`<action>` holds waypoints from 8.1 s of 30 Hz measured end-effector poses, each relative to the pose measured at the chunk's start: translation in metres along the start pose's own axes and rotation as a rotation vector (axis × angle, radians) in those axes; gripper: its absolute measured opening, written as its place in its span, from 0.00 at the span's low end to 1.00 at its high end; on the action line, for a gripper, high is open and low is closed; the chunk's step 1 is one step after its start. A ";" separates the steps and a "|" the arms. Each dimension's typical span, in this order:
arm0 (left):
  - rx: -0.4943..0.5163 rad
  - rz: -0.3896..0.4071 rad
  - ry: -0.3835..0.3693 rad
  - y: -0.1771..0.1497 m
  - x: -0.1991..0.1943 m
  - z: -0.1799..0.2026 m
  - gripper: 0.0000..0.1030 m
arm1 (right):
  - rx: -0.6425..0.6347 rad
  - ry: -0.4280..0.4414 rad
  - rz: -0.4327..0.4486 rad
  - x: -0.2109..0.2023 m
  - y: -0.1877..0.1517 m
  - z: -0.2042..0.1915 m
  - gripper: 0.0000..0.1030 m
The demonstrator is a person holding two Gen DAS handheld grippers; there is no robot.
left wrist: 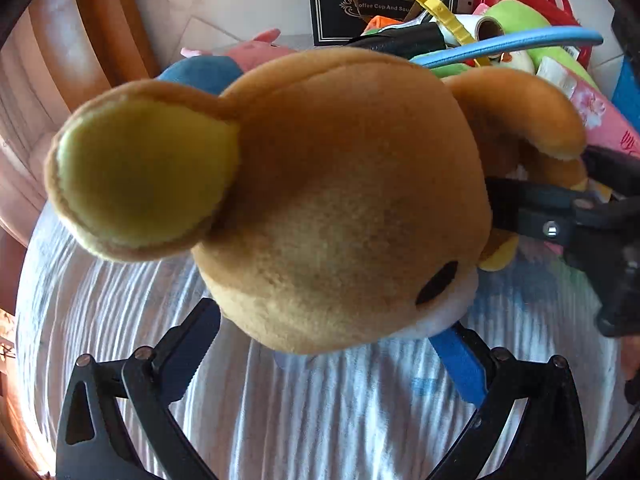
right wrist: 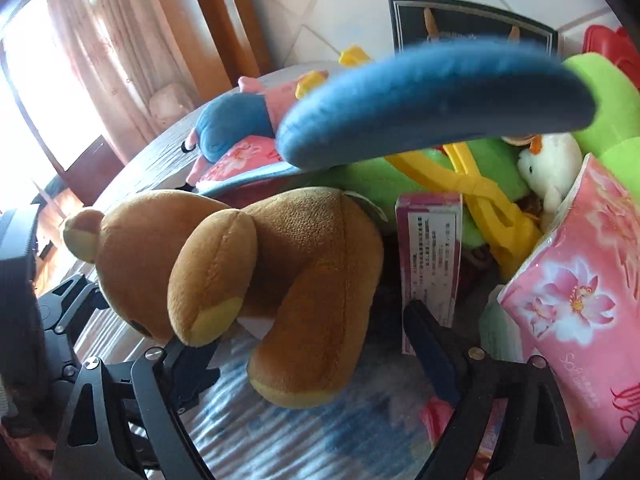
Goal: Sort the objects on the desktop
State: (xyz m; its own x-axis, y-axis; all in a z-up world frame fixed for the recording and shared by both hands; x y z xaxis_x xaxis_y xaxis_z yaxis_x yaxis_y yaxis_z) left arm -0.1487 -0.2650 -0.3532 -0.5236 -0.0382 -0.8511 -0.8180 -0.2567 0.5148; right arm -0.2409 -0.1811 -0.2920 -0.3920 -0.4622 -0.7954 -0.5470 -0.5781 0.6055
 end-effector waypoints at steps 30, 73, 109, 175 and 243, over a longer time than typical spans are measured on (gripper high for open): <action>0.232 0.245 -0.192 0.065 -0.143 0.049 0.89 | 0.238 -0.109 0.196 -0.153 0.038 -0.018 0.69; 0.778 0.218 -0.581 0.016 -0.294 0.632 0.91 | 0.813 -0.889 0.320 -0.592 -0.245 0.350 1.00; 0.212 0.220 -0.274 0.048 -0.220 0.214 0.91 | 0.389 -0.584 0.408 -0.457 -0.089 0.158 1.00; 0.211 -0.079 -0.269 0.052 -0.003 0.074 0.18 | 0.523 -0.162 -0.220 -0.061 -0.059 0.090 1.00; 0.667 0.381 -0.710 0.043 -0.308 0.573 0.17 | 0.677 -1.184 0.368 -0.579 -0.203 0.265 0.50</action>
State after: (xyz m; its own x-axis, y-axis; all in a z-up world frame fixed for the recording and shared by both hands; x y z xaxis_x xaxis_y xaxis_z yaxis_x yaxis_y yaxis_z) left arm -0.1589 0.2888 -0.0105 -0.6178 0.6265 -0.4752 -0.4218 0.2461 0.8727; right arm -0.0990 0.3817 0.0387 -0.7832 0.5118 -0.3530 -0.3906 0.0366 0.9198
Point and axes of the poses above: each gripper's, at about its wrist camera, not at the fingertips, and x roughly the way its jaws point, z to its right, y to its top, the point moved 8 cm from there along x, roughly the way its jaws point, and after that the axes turned 12 degrees about -y, right-handed, at the moved point
